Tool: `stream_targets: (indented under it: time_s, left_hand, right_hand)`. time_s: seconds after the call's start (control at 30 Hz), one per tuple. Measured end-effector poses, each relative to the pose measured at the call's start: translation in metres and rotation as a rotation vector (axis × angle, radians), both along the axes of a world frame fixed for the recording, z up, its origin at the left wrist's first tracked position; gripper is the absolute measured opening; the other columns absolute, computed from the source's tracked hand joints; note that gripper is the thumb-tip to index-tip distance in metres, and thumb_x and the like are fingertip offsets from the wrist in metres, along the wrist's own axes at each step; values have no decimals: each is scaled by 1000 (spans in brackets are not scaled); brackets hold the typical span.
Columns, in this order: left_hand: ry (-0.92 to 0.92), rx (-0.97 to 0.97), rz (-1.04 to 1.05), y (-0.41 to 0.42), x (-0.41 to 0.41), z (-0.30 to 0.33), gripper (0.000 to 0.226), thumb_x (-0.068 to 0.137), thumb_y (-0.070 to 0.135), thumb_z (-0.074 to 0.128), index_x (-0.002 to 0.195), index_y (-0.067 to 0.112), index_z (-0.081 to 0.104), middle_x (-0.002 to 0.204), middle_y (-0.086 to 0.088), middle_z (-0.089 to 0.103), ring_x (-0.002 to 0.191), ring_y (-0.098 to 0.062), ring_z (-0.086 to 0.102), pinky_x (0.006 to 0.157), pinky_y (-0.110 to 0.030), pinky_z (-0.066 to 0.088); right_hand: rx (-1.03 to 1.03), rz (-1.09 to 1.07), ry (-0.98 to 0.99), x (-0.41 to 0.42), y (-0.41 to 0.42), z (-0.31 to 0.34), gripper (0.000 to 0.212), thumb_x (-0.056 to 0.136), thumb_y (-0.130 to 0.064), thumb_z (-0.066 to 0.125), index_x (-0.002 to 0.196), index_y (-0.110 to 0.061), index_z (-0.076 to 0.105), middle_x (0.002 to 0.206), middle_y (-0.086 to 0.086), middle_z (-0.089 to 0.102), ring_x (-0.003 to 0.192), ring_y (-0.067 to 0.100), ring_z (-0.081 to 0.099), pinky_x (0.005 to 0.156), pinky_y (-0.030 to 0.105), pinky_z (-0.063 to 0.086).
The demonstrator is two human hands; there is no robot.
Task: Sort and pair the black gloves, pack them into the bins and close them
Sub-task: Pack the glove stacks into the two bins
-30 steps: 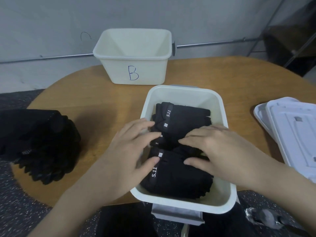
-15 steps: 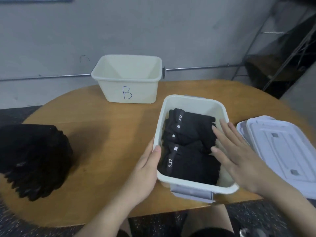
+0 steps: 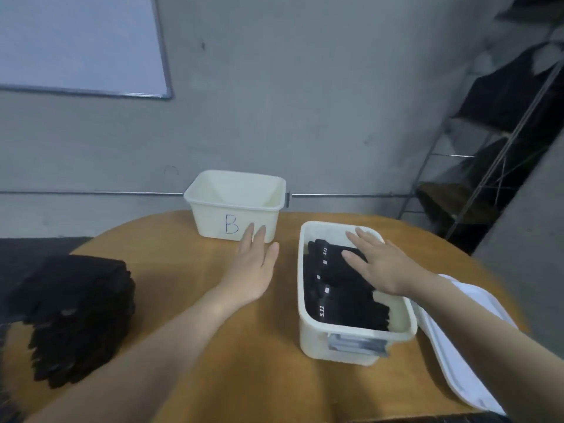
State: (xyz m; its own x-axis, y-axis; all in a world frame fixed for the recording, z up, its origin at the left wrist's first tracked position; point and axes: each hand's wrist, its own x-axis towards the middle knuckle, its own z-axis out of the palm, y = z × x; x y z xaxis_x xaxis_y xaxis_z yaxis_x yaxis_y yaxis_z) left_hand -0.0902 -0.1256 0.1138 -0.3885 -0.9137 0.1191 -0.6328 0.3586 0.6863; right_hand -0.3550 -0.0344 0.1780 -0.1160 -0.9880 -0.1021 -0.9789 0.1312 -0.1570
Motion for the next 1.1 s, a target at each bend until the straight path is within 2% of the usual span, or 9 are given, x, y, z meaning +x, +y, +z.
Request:
stream_targets:
  time_s: [0.1, 0.33, 0.47, 0.57, 0.67, 0.77, 0.87, 0.93, 1.1]
  left_hand:
    - [-117, -104, 33, -49, 5, 16, 65, 111, 47, 27, 165, 15, 11, 174, -5, -6, 160, -24, -3, 127, -37, 0]
    - [-345, -161, -92, -125, -7, 27, 61, 113, 42, 26, 166, 16, 11, 174, -3, 0, 160, -22, -1, 129, -39, -1]
    - [-430, -155, -151, -145, -24, 23, 56, 112, 41, 29, 162, 15, 28, 168, -3, 30, 157, -20, 18, 128, -42, -1]
    - [-486, -272, -148, -152, -28, 22, 50, 110, 43, 40, 153, 18, 43, 150, -4, 50, 141, -26, 42, 123, -40, 16]
    - [-631, -386, -186, -147, -19, 25, 43, 109, 42, 42, 145, 22, 54, 130, -3, 58, 121, -29, 55, 106, -36, 35]
    - [-703, -450, -232, -130, 4, 32, 38, 110, 43, 39, 127, 23, 66, 113, -2, 61, 106, -28, 61, 87, -36, 42]
    - [-696, -452, -285, -97, 38, 34, 39, 108, 49, 40, 113, 22, 68, 103, 1, 61, 99, -24, 59, 85, -33, 42]
    - [-678, -437, -291, -72, 66, 34, 38, 107, 51, 42, 113, 23, 67, 105, 3, 60, 101, -20, 57, 85, -29, 38]
    - [-575, -291, -291, -2, 120, 44, 35, 107, 52, 42, 113, 26, 65, 111, 11, 56, 99, -5, 50, 84, -22, 40]
  right_hand:
    - [-50, 81, -21, 22, -28, 8, 65, 107, -58, 23, 165, -32, 9, 173, -7, -3, 159, 11, -3, 129, 40, 2]
    - [-90, 196, -74, 51, -89, -1, 64, 107, -59, 22, 164, -35, 3, 171, -14, -6, 157, 6, -7, 127, 38, -3]
    - [-79, 203, -65, 52, -112, -15, 64, 107, -58, 20, 165, -34, 3, 171, -14, -6, 157, 5, -7, 126, 35, -5]
    - [-61, 203, -81, 50, -122, -26, 65, 107, -60, 19, 165, -34, 5, 172, -14, -4, 157, 6, -5, 126, 35, -4]
    - [-44, 199, -96, 52, -131, -32, 65, 107, -60, 19, 165, -34, 5, 172, -13, -2, 158, 6, -4, 127, 36, -4]
    - [-76, 203, -146, 58, -136, -30, 65, 108, -56, 24, 165, -30, 10, 172, -12, 3, 157, 5, -1, 127, 34, -2]
    - [-132, 236, -184, 69, -132, -27, 63, 108, -54, 27, 164, -29, 17, 172, -11, 7, 157, 5, 0, 126, 31, -3]
    - [-150, 276, -187, 79, -125, -22, 62, 108, -54, 27, 164, -30, 18, 172, -11, 8, 157, 4, -1, 126, 29, -4]
    - [-122, 360, -224, 109, -96, -12, 61, 105, -58, 26, 162, -33, 25, 170, -15, 8, 156, 0, -1, 122, 21, -11]
